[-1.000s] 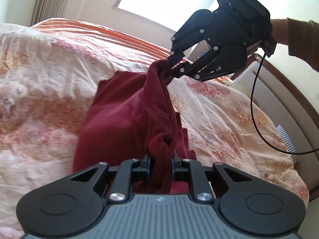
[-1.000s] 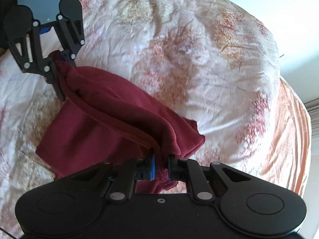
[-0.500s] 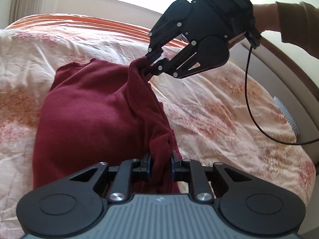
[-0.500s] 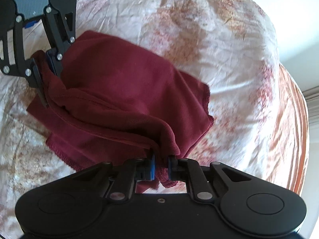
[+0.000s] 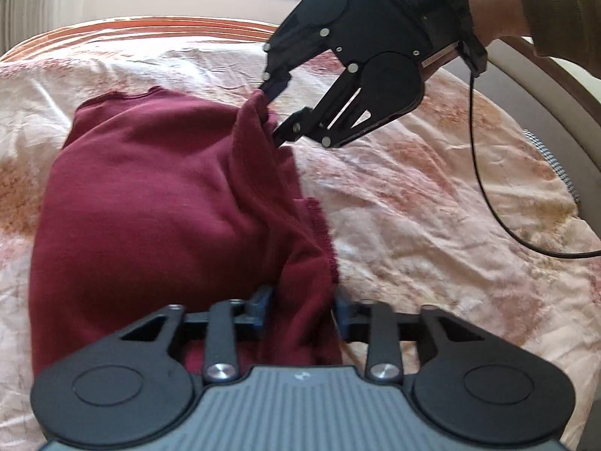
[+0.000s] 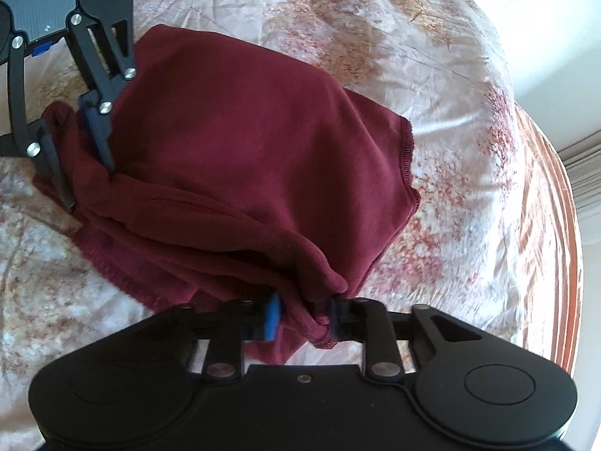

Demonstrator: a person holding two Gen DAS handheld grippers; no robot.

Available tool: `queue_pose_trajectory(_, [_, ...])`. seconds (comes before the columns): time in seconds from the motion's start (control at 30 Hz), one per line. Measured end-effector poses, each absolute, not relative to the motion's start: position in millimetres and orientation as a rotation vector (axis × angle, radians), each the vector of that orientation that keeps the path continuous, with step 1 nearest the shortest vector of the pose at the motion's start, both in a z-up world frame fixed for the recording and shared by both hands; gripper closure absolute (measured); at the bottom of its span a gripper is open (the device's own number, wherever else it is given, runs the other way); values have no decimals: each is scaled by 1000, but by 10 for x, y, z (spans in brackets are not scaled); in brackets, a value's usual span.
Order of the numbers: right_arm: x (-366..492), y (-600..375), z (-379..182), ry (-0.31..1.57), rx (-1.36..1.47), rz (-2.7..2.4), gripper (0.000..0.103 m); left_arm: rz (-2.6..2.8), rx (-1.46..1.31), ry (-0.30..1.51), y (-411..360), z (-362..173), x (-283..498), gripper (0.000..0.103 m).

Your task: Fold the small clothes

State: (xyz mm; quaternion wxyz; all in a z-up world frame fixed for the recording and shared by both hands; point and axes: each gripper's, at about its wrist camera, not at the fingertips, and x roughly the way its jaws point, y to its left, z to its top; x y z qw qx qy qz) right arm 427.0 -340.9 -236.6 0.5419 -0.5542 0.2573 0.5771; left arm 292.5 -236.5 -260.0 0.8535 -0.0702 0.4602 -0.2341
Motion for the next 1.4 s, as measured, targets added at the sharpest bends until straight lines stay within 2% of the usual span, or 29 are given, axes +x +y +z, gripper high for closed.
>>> queue_pose_trajectory(0.13, [4218, -3487, -2309, 612, -1306, 1361, 65, -516, -145, 973, -2438, -2603, 2886, 52])
queue_pose_trajectory(0.27, [4175, -3583, -2309, 618, -1359, 1333, 48, -526, -152, 977, -2447, -2599, 2897, 45])
queue_pose_trajectory(0.37, [4228, -3677, -2262, 647, -1341, 1257, 49, -542, -150, 975, -2442, -2580, 2899, 43])
queue_pose_trajectory(0.43, [4306, -3716, -2093, 671, -1194, 1181, 48, -560, -162, 973, -2427, -2571, 2890, 39])
queue_pose_trajectory(0.5, [4377, -3712, -1895, 690, -1010, 1123, 42, -573, -148, 964, -2459, -2568, 2858, 34])
queue_pose_trajectory(0.57, [4415, -3685, -1760, 704, -812, 1079, 30, -574, -124, 954, -2532, -2560, 2819, 32])
queue_pose_trajectory(0.6, [4418, -3660, -1750, 719, -734, 1069, 29, -578, -119, 949, -2565, -2555, 2803, 31])
queue_pose_trajectory(0.67, [4393, -3583, -1860, 742, -668, 1060, 30, -589, -111, 947, -2615, -2550, 2768, 27])
queue_pose_trajectory(0.77, [4328, -3526, -2180, 783, -732, 1038, 35, -608, -82, 942, -2658, -2538, 2699, 27])
queue_pose_trajectory(0.87, [4290, -3644, -2362, 822, -769, 994, 35, -629, -95, 953, -2677, -2545, 2661, 23])
queue_pose_trajectory(0.93, [4278, -3754, -2321, 832, -731, 951, 35, -642, -102, 958, -2690, -2562, 2646, 18])
queue_pose_trajectory(1.1, [4055, -3704, -2105, 789, -632, 983, 32, -654, -129, 958, -2709, -2565, 2610, 17])
queue_pose_trajectory(1.27, [3921, -3625, -2400, 825, -727, 1003, 30, -708, -93, 980, -2642, -2554, 2432, 15])
queue_pose_trajectory(1.4, [3941, -3813, -2344, 869, -625, 932, 30, -720, -97, 994, -2470, -2546, 2304, 15])
